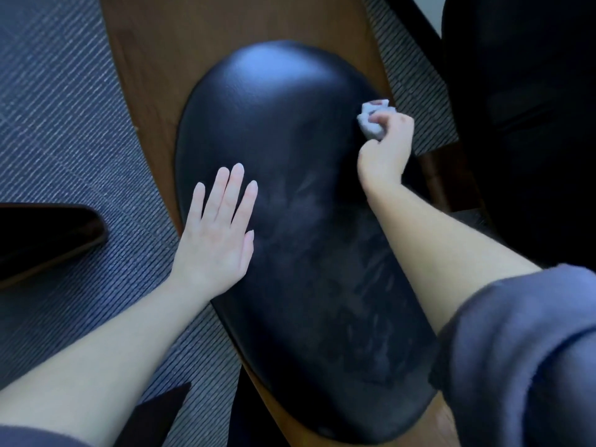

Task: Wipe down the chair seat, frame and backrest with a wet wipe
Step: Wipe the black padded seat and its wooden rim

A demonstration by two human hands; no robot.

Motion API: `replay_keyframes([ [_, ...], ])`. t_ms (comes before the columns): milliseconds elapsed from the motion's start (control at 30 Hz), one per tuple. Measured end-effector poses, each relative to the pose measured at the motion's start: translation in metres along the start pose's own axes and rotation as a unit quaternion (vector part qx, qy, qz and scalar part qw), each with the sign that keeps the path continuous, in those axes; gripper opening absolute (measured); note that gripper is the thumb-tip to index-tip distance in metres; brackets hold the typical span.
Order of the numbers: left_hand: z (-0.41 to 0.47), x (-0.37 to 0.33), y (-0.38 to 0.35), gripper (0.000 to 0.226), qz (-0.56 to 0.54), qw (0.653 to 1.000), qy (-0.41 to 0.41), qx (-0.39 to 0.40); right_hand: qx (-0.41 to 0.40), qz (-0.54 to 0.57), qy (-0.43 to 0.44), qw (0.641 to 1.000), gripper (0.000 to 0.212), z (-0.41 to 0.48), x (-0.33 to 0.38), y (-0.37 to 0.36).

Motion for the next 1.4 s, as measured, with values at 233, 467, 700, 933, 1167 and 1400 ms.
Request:
replay_keyframes([
  [233, -0.001, 0.002, 0.004, 0.071, -0.042, 0.999, 0.012, 0.018, 0.307, 0.008, 0.305, 0.902, 0.035, -0.194, 0.028, 0.014],
  [467, -0.024, 0.03, 0.007, 0.072, -0.086, 0.982, 0.165, 0.007, 0.139, 0.024, 0.155, 0.978, 0.043, -0.075, 0.069, -0.045],
  [700, -0.061, 0.016, 0.007, 0.068, -0.121, 0.967, 0.221, 0.021, 0.405, -0.043, 0.312, 0.858, 0.025, -0.255, 0.008, 0.028],
  [933, -0.074, -0.046, 0.011, 0.076, -0.036, 0.992, 0.093, 0.076, 0.537, 0.014, 0.209, 0.817, 0.032, -0.245, -0.013, 0.079],
  [1167, -0.02, -0.076, -0.002, 0.07, -0.018, 0.998, 0.051, 0.035, 0.15, -0.071, 0.116, 0.979, 0.013, -0.036, -0.014, 0.011],
  [1400, 0.007, -0.1, -0.016, 0.065, -0.007, 0.998, 0.019, 0.054, 0.349, -0.099, 0.259, 0.895, 0.027, -0.162, -0.095, 0.106],
])
Point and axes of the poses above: each hand's wrist, its own z-axis towards the middle knuckle, its own y-axis out of the back of the hand, x = y × z, the point moved 10 cm from there along z, towards the middle knuckle, and after that the axes turned 10 degrees about -x, right-handed, at the moved point
